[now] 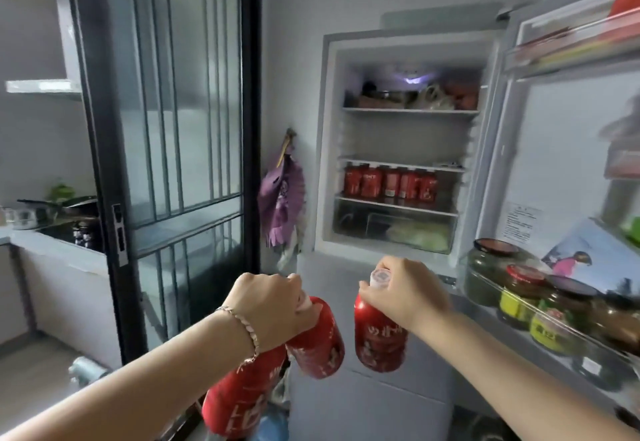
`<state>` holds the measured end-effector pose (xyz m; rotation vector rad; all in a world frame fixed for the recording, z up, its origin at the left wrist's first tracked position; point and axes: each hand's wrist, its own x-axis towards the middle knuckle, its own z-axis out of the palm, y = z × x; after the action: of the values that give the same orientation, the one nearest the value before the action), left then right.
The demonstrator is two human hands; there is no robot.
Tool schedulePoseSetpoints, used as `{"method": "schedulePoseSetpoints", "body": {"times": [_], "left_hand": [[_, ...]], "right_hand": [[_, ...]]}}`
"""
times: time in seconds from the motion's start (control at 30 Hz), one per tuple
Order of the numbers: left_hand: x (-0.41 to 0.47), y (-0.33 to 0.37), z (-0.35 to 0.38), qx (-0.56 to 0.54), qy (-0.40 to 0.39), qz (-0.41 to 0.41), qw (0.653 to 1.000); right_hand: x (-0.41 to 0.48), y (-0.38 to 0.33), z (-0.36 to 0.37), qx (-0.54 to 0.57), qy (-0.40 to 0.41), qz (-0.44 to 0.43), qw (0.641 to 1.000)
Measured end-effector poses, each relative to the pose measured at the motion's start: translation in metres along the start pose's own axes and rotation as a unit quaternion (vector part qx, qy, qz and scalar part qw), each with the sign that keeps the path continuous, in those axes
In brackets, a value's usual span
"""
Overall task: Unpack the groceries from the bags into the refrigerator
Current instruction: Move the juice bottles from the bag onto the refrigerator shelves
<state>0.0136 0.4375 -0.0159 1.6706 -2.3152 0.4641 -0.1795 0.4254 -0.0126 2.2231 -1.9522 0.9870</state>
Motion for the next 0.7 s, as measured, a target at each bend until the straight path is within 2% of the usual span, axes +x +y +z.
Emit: {"method": "schedulePoseSetpoints", "body": {"times": [0.13,0.4,0.7], "left_hand": [[0.097,-0.016,0.022,-0.017,0.035,0.046,0.998],[0.294,-0.017,0.089,-0.046,0.095,0.052,0.993],[0.48,-0.009,0.134,-0.029,0.112,0.037,0.993]], "right_hand": [[0.07,0.028,0.011,-0.015,0.023,0.061,0.998],[0.228,0.119,0.061,0.01,0.095,0.143,0.985],[0.423,0.208,0.09,0.054,0.197,0.157,0.966]]}}
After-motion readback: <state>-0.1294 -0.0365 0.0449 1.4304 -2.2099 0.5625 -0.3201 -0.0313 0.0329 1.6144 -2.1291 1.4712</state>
